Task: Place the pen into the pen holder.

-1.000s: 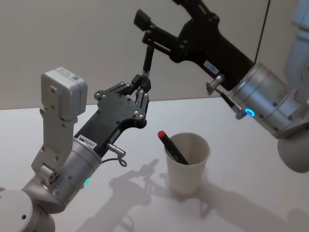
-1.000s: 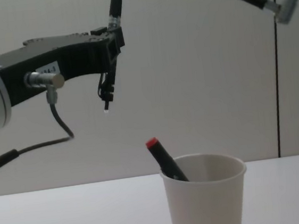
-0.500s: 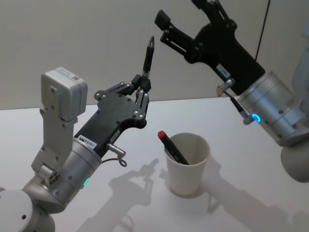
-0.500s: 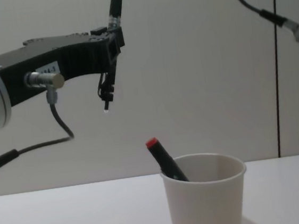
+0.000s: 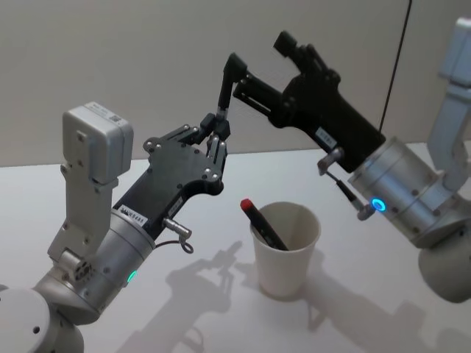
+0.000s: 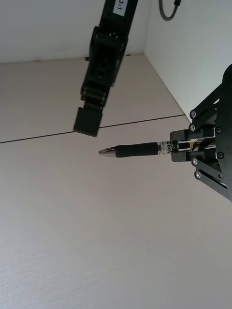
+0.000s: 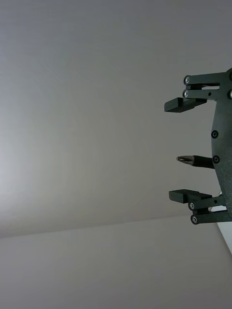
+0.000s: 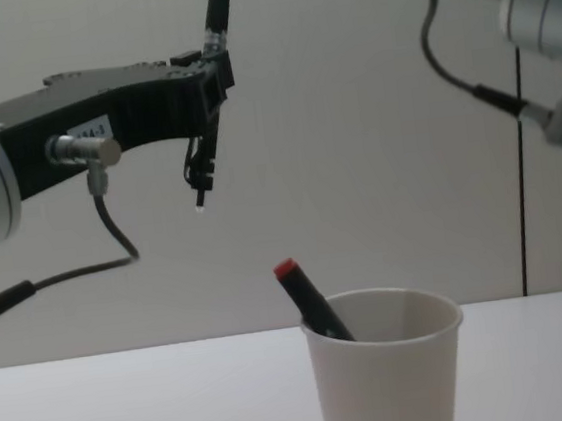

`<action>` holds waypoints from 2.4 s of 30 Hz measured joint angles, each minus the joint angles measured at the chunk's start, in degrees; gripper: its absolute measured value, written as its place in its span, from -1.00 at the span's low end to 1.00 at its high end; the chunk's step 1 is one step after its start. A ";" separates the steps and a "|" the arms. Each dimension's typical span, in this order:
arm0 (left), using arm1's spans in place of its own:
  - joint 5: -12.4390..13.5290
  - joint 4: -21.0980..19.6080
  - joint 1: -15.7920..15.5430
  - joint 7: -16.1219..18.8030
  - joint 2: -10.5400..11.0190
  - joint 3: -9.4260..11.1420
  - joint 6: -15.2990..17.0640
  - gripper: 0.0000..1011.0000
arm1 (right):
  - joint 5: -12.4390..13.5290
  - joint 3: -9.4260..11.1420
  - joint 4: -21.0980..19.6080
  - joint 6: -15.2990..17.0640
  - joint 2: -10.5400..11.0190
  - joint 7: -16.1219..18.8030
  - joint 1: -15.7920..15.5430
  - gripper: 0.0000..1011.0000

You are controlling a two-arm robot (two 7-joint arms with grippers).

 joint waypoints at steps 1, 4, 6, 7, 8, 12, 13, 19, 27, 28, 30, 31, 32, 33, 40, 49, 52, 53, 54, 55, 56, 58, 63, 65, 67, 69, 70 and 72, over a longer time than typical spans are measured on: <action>0.00 0.00 0.00 0.00 0.00 0.00 0.00 -0.73 | 0.17 -0.13 0.08 0.32 -0.10 0.05 -0.09 0.98; 0.00 0.00 0.00 0.00 0.00 0.00 0.00 -0.73 | 0.35 -0.32 0.26 0.79 -0.31 0.05 -0.18 0.98; 0.00 0.00 0.00 0.00 0.00 0.00 0.00 -0.73 | 0.37 -0.39 0.36 0.97 -0.40 -0.01 -0.19 0.98; 0.00 0.00 0.00 0.00 0.00 0.00 0.00 -0.73 | 0.37 -0.42 0.42 1.12 -0.49 -0.15 -0.19 0.98; 0.00 0.00 0.00 0.00 0.00 0.00 0.00 -0.73 | 0.36 -0.42 0.48 1.19 -0.53 -0.22 -0.19 0.98; 0.00 0.00 0.00 0.00 0.00 0.00 0.00 -0.73 | -0.13 -0.43 0.70 1.53 -0.67 -0.59 -0.04 0.98; 0.00 0.00 0.00 0.00 0.00 0.00 0.00 -0.73 | -0.38 -0.42 0.85 1.69 -0.72 -0.65 0.08 0.98; 0.00 0.00 0.00 0.00 0.00 0.00 0.00 -0.73 | -1.10 -0.41 1.46 2.51 -1.12 -0.66 0.62 0.98; 0.00 0.00 0.00 0.00 0.00 0.00 0.00 -0.73 | -1.56 -0.87 2.59 4.37 -2.32 -0.14 1.60 0.98; 0.00 0.00 0.00 0.00 0.00 0.00 0.00 -0.73 | -1.56 -0.91 2.71 4.58 -2.46 -0.10 1.70 0.98; 0.00 0.00 0.00 0.00 0.00 0.00 0.00 -0.73 | -1.55 -1.06 2.97 5.29 -2.76 0.02 1.91 0.98; 0.00 0.00 0.00 0.00 0.00 0.00 0.00 -0.73 | -1.53 -1.10 3.05 5.44 -2.86 0.04 1.97 0.98; 0.00 0.00 0.00 0.00 0.00 0.00 0.00 -0.73 | -1.50 -1.14 3.14 5.72 -2.94 0.08 2.03 0.98; 0.00 0.00 0.00 0.00 0.00 0.00 0.00 -0.73 | -1.41 -1.25 3.32 6.11 -3.14 0.14 2.17 0.98; 0.00 0.00 0.00 0.00 0.00 0.00 0.00 -0.73 | -1.01 -1.58 3.77 7.86 -3.69 0.25 2.47 0.98; 0.00 0.00 0.00 0.00 0.00 0.00 0.00 -0.73 | 0.31 -1.74 3.88 8.81 -4.05 0.25 2.52 0.98; 0.00 0.00 0.00 0.00 0.00 0.00 0.00 -0.73 | 0.81 -1.74 3.86 8.80 -4.14 0.26 2.52 0.98; 0.00 0.00 0.00 0.00 0.00 0.00 0.00 -0.73 | 1.09 -1.74 3.82 8.79 -4.19 0.27 2.52 0.98; 0.00 0.00 0.00 0.00 0.00 0.00 0.00 -0.73 | 1.31 -1.74 3.79 8.77 -4.23 0.27 2.52 0.98; 0.00 0.00 0.00 0.00 0.00 0.00 0.00 -0.73 | 1.48 -1.74 3.76 8.74 -4.25 0.27 2.51 0.98; 0.00 0.00 0.00 0.00 0.00 0.00 0.00 -0.73 | 1.87 -1.74 3.70 8.67 -4.28 0.27 2.49 0.98; 0.00 0.00 0.00 0.00 0.00 0.00 0.00 -0.73 | 2.17 -1.73 3.63 8.62 -4.32 0.27 2.47 0.98; 0.00 0.00 0.00 0.00 0.00 0.00 0.00 -0.73 | 3.01 -1.70 3.46 8.47 -4.42 0.27 2.42 0.98; 0.00 0.00 0.00 0.00 0.00 0.00 0.00 -0.73 | 3.28 -1.69 3.40 8.43 -4.45 0.27 2.41 0.97; 0.00 0.00 0.00 0.00 0.00 0.00 0.00 -0.73 | 3.43 -1.68 3.37 8.41 -4.47 0.27 2.40 0.93; 0.00 0.00 0.00 0.00 0.00 0.00 0.00 -0.73 | 3.64 -1.66 3.34 8.39 -4.48 0.27 2.39 0.84; 0.00 0.00 0.00 0.00 0.00 0.00 0.00 -0.73 | 3.75 -1.65 3.31 8.37 -4.49 0.27 2.38 0.77; 0.00 0.00 0.00 0.00 0.00 0.00 0.00 -0.73 | 3.87 -1.64 3.29 8.35 -4.50 0.27 2.38 0.67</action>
